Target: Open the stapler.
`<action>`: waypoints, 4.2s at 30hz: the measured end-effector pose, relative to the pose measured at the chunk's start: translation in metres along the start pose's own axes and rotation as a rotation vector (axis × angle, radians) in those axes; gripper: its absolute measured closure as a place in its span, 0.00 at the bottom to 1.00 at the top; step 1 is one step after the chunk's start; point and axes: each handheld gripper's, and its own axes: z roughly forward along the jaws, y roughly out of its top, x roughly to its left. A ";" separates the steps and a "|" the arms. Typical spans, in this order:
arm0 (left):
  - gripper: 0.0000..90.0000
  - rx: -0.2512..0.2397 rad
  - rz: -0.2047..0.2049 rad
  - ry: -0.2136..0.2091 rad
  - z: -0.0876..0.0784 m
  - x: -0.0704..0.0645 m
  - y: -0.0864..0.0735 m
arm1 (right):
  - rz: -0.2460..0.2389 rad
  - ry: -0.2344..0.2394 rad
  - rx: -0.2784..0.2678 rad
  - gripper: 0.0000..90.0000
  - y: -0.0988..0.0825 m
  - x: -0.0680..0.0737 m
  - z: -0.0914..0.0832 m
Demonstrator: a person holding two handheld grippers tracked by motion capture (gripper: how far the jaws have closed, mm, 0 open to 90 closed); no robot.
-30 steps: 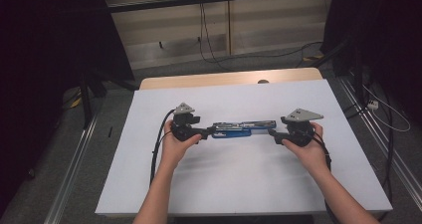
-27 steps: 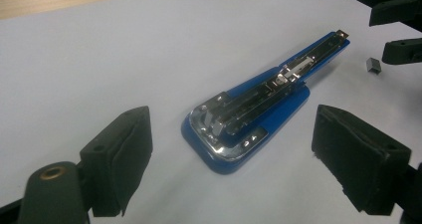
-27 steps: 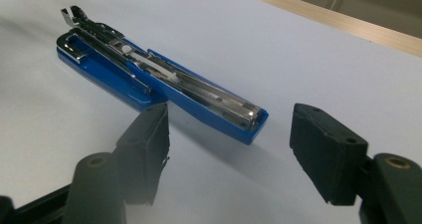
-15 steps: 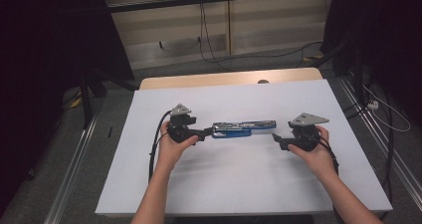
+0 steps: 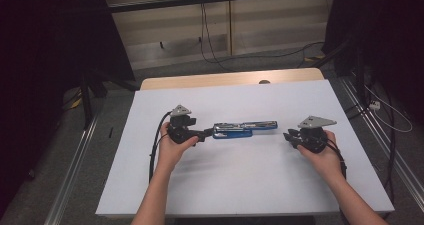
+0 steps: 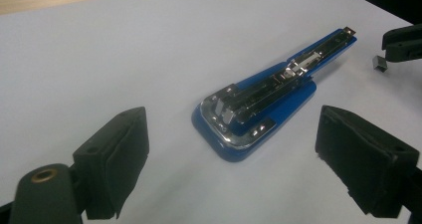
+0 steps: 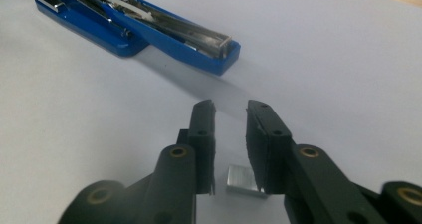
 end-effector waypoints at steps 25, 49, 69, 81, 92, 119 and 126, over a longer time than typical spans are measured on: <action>0.15 -0.004 -0.008 0.010 0.000 0.002 -0.001 | -0.003 0.002 0.062 1.00 -0.025 -0.010 -0.014; 0.15 0.000 -0.002 0.017 -0.002 0.002 -0.001 | -0.037 0.018 0.061 1.00 -0.016 0.003 0.006; 0.16 0.004 -0.001 0.021 -0.001 0.002 -0.001 | 0.015 0.019 -0.007 0.63 -0.022 -0.024 -0.009; 0.15 0.004 -0.004 0.025 -0.001 0.002 -0.002 | -0.039 0.060 0.051 0.68 -0.021 -0.018 0.000; 0.15 0.010 0.007 0.039 -0.009 0.002 -0.002 | -0.009 0.092 0.069 0.80 -0.021 -0.017 0.001; 0.13 -0.006 0.006 0.042 -0.014 0.004 -0.002 | -0.010 0.109 0.080 0.88 -0.015 -0.015 -0.006; 0.13 0.001 0.016 0.043 -0.014 0.001 -0.002 | -0.027 0.129 0.082 0.88 -0.011 -0.013 -0.009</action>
